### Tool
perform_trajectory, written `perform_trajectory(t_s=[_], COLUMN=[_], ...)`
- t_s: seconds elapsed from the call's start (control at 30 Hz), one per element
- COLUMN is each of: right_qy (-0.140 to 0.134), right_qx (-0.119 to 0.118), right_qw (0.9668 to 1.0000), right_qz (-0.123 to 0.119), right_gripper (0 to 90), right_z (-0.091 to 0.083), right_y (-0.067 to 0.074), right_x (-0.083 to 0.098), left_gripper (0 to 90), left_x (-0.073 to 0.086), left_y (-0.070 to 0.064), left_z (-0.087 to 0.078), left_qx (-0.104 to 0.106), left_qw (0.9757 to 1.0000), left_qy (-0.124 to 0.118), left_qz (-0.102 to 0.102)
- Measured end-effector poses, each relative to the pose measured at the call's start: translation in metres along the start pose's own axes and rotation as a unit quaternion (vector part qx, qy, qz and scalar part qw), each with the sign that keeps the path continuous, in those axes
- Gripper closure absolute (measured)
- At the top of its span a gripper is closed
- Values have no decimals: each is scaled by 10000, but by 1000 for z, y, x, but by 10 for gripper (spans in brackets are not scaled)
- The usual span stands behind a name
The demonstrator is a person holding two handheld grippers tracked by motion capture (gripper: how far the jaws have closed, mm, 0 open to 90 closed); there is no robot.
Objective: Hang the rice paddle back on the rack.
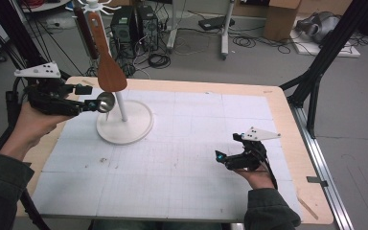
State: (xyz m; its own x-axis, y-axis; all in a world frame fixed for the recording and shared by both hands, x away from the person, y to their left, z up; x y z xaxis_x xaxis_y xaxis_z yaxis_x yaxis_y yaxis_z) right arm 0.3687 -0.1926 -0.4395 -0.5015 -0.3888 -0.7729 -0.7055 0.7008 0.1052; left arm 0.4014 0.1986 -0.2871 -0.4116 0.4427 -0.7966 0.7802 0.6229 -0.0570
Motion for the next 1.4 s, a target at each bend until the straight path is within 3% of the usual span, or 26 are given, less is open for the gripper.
perform_trajectory(t_s=[0.4,0.57,1.4], right_qy=[31,-4,26], right_qx=[-18,82,105], right_qw=[10000,9999,9999], right_qz=[60,115,118], right_gripper=[5,5,5], right_z=[2,1,2], right_y=[0,-3,-2], right_x=[1,1,2], left_gripper=[239,189,62], left_x=[23,32,63], left_y=[-3,-4,-24], left_z=[12,18,43], left_qx=[-1,-11,-5], left_qw=[9998,9995,9996], left_qy=[-13,3,76], left_qz=[-206,-305,-272])
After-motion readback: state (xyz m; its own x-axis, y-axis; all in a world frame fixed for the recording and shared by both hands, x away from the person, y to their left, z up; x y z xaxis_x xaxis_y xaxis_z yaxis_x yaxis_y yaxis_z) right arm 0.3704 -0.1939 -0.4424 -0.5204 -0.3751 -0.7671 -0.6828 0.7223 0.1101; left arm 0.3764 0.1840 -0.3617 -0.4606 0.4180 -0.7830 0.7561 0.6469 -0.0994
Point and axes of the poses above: each handheld gripper's, and its own axes: z roughly forward along the jaws, x roughly out of its underside, y roughly to its left, the point moved 10 cm from there along z, roughly forward along the jaws, and after that the axes turned 11 degrees about y, right-handed, at the moved point
